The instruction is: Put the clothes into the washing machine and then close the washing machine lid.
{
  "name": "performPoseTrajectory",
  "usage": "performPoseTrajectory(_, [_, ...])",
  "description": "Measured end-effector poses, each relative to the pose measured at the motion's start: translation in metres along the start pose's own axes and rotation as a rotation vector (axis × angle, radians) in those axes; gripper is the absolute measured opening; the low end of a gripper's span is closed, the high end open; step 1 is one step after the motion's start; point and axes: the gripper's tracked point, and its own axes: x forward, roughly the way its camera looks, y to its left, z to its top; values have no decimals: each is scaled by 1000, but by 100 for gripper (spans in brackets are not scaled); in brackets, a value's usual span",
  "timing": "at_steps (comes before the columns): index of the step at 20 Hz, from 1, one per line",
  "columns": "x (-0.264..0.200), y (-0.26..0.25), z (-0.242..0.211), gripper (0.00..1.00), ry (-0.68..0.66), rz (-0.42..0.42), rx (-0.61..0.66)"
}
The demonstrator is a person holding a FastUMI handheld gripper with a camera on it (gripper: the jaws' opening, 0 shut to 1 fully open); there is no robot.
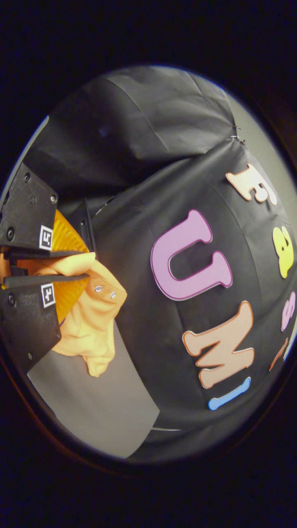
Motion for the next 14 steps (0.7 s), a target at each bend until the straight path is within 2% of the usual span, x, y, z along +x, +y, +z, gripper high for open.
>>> performPoseTrajectory(7, [48, 72, -53, 15, 76, 56, -82])
performPoseTrajectory(14, [102, 98, -116, 15, 133, 82, -83])
